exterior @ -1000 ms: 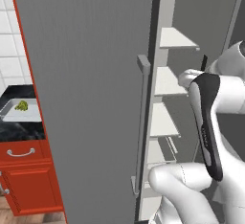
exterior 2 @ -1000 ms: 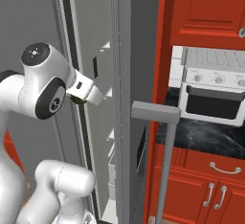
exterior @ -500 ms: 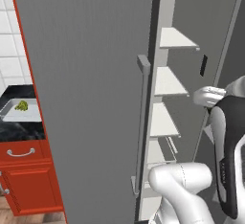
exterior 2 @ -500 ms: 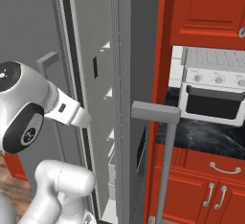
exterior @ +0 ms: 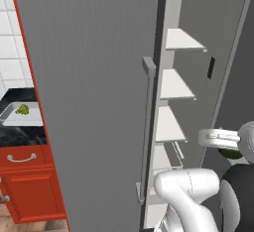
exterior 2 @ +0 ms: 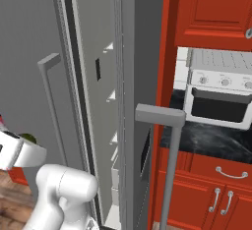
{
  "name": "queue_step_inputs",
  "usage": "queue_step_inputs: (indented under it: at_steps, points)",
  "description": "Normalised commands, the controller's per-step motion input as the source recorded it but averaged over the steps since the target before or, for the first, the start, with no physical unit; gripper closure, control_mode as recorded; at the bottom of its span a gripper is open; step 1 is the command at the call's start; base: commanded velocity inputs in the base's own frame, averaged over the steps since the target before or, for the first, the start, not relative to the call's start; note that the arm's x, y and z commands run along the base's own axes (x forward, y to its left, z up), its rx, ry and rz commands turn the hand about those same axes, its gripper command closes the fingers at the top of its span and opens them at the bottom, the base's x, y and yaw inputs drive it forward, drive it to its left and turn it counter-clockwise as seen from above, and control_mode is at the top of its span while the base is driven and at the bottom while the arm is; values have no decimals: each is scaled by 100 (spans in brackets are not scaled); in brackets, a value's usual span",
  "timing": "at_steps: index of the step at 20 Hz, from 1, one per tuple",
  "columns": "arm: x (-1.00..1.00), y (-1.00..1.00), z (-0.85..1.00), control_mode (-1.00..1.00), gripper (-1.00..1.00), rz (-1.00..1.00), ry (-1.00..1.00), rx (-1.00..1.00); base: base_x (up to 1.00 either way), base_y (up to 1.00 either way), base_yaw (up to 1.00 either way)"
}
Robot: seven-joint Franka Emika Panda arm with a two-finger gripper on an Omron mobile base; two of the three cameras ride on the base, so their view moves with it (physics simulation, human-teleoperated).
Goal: Take the lime and broccoli out of the freezer and place them in the tupperware container on the counter. Then put the tupperware containing the vegetables back in the freezer.
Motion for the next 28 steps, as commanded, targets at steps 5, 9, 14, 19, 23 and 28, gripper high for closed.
queue_step_inputs:
  at_steps: [5, 9, 14, 19, 23, 28]
  points:
    - [-32, 40, 0, 100, 100, 0, 0, -7, -6, 60, 1]
    - [0, 0, 0, 100, 100, 0, 0, 0, 1, 100, 4]
    - [0, 0, 0, 100, 100, 0, 0, 0, 14, 100, 1]
    - [0, 0, 0, 100, 100, 0, 0, 0, 48, 100, 0]
    - [0, 0, 0, 100, 100, 0, 0, 0, 72, 100, 0]
    - [0, 0, 0, 100, 100, 0, 0, 0, 96, 61, -14]
